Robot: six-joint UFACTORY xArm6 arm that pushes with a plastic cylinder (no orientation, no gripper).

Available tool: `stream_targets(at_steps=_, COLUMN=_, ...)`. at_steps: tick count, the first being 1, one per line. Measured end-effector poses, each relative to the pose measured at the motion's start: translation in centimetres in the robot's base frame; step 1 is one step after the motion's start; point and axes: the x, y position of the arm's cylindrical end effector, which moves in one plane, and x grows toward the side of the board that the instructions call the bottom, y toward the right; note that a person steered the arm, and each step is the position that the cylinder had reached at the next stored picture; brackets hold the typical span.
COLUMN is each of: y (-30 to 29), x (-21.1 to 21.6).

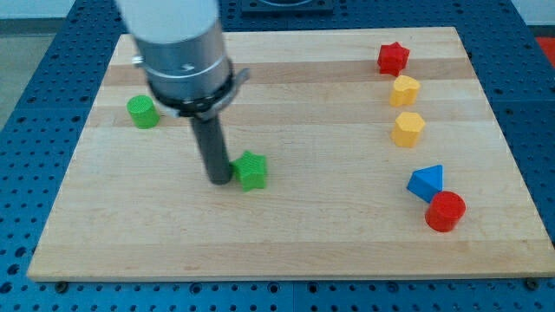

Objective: Push the green star to the right

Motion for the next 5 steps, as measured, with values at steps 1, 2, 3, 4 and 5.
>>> stream_targets(at_steps=1, y=3.8, x=-1.3)
stream_targets(at_steps=2, y=4.0, x=-1.4)
stream_targets(at_steps=3, y=3.9, x=-1.3)
stream_targets(at_steps=4, y=4.6, x=0.1)
stream_targets(at_steps=5, y=5.4, x=0.8)
